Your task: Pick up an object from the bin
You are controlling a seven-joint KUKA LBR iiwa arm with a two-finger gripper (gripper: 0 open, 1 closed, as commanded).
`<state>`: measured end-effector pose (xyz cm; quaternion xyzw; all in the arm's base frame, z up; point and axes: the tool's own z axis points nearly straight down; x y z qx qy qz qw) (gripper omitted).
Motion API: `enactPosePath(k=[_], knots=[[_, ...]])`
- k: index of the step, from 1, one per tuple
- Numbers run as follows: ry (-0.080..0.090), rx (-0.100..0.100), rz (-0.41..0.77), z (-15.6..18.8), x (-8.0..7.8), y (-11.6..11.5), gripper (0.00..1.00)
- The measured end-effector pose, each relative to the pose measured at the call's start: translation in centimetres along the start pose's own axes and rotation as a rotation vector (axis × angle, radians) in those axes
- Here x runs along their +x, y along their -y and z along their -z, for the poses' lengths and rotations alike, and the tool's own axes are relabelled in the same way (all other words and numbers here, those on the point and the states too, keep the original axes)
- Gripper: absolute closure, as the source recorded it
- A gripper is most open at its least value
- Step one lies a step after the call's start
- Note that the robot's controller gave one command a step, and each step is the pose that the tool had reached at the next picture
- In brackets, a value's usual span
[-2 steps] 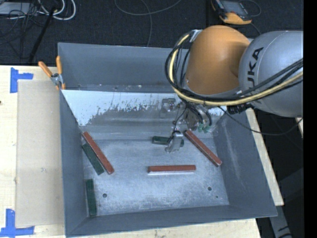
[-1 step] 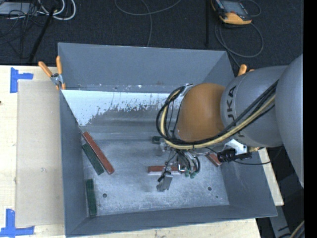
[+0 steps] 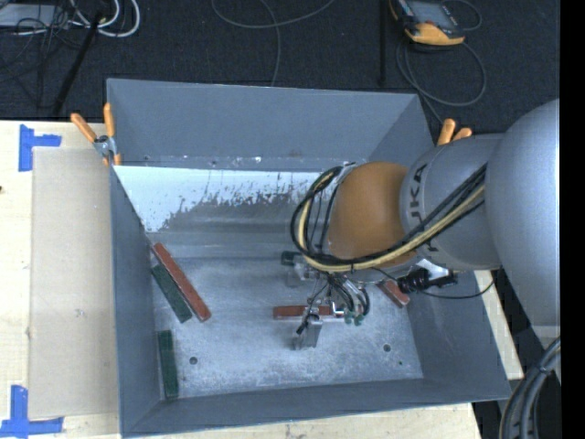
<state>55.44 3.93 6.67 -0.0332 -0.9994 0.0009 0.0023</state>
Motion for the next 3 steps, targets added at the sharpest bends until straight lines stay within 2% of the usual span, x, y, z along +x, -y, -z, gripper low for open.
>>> enactPosePath(k=[1, 2, 3], knots=[[-0.002, -0.001, -0.009, 0.2, 3.9, 0.2, 0.0], [0.002, -0.002, -0.011, 0.2, 3.7, 0.1, 1.0], [0.001, -0.002, 0.429, 0.2, 6.4, -1.9, 1.0]])
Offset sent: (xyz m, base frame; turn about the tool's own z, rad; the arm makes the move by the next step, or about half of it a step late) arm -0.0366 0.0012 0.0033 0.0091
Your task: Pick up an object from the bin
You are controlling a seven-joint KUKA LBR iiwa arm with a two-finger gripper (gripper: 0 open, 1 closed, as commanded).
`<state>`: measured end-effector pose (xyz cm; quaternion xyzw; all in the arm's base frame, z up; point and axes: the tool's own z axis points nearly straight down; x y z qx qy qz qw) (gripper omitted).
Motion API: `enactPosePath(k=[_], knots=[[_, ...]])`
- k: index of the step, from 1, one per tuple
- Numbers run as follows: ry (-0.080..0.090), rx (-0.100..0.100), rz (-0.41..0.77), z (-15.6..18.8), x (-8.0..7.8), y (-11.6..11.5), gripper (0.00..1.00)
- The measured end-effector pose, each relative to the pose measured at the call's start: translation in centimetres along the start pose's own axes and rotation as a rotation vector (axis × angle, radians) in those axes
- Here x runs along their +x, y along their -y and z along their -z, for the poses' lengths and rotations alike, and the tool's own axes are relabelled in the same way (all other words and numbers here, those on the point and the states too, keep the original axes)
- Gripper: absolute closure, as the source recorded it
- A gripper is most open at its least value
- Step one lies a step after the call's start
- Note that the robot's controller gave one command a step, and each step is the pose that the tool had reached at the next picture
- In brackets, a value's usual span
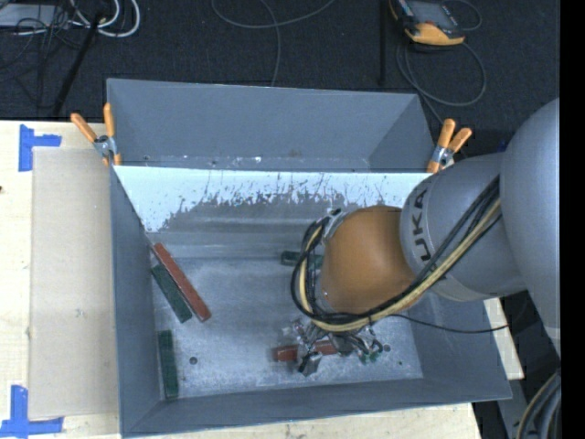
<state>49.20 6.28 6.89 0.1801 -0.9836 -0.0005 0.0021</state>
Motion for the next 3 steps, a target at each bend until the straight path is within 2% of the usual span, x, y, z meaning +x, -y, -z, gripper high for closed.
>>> enactPosePath(k=[1, 2, 3], knots=[[0.006, 0.001, -0.004, 0.1, -0.1, 0.1, 0.0], [0.003, 0.001, -0.006, 0.0, 0.0, 0.1, 1.0], [0.013, 0.004, -0.049, 15.6, -1.1, 3.1, 1.0]])
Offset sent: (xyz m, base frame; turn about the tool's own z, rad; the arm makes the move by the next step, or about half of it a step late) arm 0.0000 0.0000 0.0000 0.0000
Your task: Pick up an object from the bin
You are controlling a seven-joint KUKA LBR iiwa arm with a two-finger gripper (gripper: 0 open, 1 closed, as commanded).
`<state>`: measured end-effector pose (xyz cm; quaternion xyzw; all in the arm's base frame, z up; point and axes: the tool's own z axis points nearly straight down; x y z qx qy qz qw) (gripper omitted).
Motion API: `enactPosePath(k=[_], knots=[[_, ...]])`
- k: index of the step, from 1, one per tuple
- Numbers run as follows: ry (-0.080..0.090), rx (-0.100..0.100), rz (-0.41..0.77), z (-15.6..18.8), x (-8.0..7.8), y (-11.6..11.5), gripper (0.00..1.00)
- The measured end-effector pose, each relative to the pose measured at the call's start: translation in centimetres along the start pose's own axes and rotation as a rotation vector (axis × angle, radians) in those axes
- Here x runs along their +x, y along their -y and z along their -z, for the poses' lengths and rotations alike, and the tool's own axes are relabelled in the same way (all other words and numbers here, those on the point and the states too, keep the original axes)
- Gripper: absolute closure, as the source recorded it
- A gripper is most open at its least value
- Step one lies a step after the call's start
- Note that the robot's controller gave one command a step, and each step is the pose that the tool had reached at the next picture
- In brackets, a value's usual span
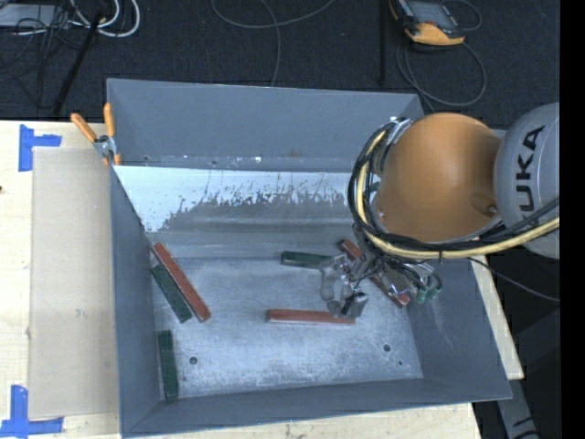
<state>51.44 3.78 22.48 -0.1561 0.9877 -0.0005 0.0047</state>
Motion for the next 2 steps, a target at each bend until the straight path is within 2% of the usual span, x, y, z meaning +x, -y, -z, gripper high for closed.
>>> enactPosePath(k=[1, 2], knots=[[-0.009, -0.003, -0.001, -0.5, 0.2, -0.1, 0.0], [-0.012, -0.004, -0.035, -13.7, -6.8, 0.7, 0.0]])
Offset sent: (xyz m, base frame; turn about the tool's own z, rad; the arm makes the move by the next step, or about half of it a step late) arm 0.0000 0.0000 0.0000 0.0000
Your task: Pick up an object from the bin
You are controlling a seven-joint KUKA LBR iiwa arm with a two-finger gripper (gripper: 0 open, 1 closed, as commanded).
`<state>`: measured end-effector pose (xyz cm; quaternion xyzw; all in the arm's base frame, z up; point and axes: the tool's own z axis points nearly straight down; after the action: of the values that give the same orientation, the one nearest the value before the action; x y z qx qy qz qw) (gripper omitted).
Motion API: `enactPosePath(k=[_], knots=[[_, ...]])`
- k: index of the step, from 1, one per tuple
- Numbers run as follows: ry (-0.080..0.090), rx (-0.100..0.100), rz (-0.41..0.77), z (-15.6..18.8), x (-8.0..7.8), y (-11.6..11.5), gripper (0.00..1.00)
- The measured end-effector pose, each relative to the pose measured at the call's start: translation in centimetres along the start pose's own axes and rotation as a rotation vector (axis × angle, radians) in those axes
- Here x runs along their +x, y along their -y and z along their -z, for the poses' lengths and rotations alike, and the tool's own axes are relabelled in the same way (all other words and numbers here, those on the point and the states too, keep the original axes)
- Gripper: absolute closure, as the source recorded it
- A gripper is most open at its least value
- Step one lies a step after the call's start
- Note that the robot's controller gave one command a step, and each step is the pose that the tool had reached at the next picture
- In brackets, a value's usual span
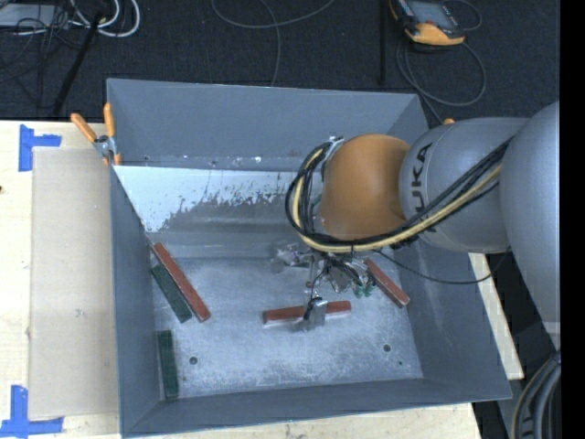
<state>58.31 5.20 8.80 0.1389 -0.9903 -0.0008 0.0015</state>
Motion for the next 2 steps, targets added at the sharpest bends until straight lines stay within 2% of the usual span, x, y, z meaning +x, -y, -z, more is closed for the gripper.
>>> enactPosePath(k=[1, 2], knots=[[-0.001, 0.001, 0.089, -0.91, 2.73, -0.67, 0.0], [0.001, 0.001, 0.159, -1.89, 2.98, -0.71, 0.0]])
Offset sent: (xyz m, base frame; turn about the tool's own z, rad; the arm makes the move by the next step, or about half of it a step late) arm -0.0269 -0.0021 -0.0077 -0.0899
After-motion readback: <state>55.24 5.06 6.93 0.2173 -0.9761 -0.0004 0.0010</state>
